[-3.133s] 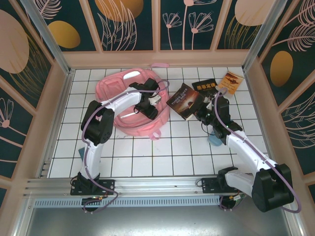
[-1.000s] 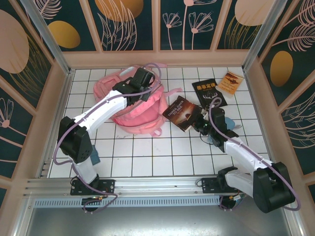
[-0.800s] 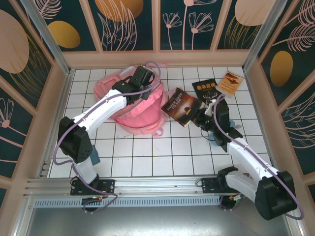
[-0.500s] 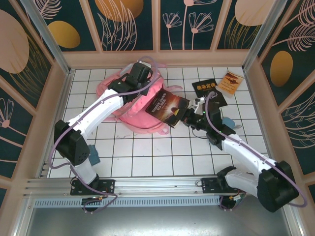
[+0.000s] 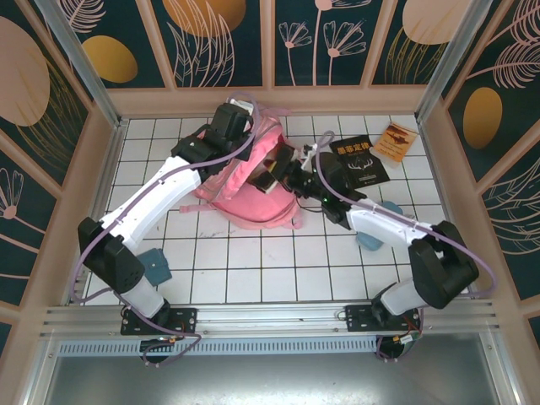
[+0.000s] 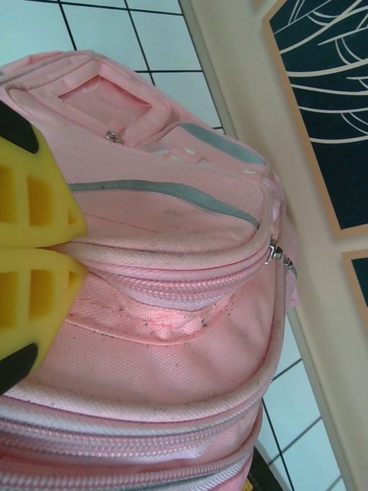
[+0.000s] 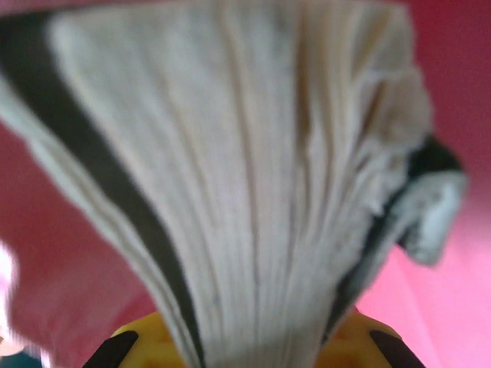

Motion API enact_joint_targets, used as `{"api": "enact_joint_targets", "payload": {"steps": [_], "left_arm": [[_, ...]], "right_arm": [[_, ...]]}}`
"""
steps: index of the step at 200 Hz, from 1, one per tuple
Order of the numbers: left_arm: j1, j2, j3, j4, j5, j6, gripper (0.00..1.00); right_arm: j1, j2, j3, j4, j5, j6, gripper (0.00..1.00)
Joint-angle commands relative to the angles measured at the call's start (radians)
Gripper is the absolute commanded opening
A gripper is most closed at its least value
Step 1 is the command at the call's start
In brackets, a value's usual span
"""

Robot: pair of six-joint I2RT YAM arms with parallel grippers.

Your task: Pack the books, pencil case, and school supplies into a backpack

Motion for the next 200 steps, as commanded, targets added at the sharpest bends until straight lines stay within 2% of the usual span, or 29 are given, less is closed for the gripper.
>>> {"api": "enact_joint_targets", "payload": {"steps": [1, 33, 65, 109, 142, 159, 173, 179, 184, 200], "left_arm": [[-0.004, -0.102, 0.037, 0.113, 0.003, -0.029, 0.00], [-0.005, -0.131, 0.030, 0.138, 0.013, -0.040, 0.00], [-0.004, -0.137, 0.028, 0.150, 0.032, -0.050, 0.00], [-0.004, -0.143, 0.011, 0.157, 0.040, -0.057, 0.00], [-0.004, -0.158, -0.010, 0.179, 0.032, -0.072, 0.00], [-0.004, -0.160, -0.016, 0.181, 0.021, -0.077, 0.00], [-0.004, -0.160, -0.025, 0.184, 0.014, -0.084, 0.00], [-0.004, -0.159, -0.028, 0.184, 0.012, -0.086, 0.00], [-0.004, -0.160, -0.031, 0.185, 0.008, -0.089, 0.00], [-0.004, -0.157, -0.035, 0.181, -0.005, -0.094, 0.00]], "right_arm": [[0.030, 0.070, 0.093, 0.080, 0.122, 0.013, 0.04], [0.062, 0.164, 0.147, 0.069, 0.290, 0.039, 0.04], [0.082, 0.257, 0.219, -0.036, 0.367, 0.096, 0.04], [0.100, 0.385, 0.290, -0.044, 0.372, 0.091, 0.05], [0.101, 0.466, 0.308, 0.128, 0.340, 0.133, 0.07], [0.096, 0.497, 0.332, 0.160, 0.329, 0.160, 0.09], [0.090, 0.512, 0.365, 0.119, 0.314, 0.173, 0.16], [0.089, 0.512, 0.372, 0.100, 0.314, 0.170, 0.26], [0.087, 0.508, 0.372, 0.086, 0.275, 0.167, 0.34], [0.069, 0.476, 0.353, 0.042, 0.153, 0.197, 0.43]]}}
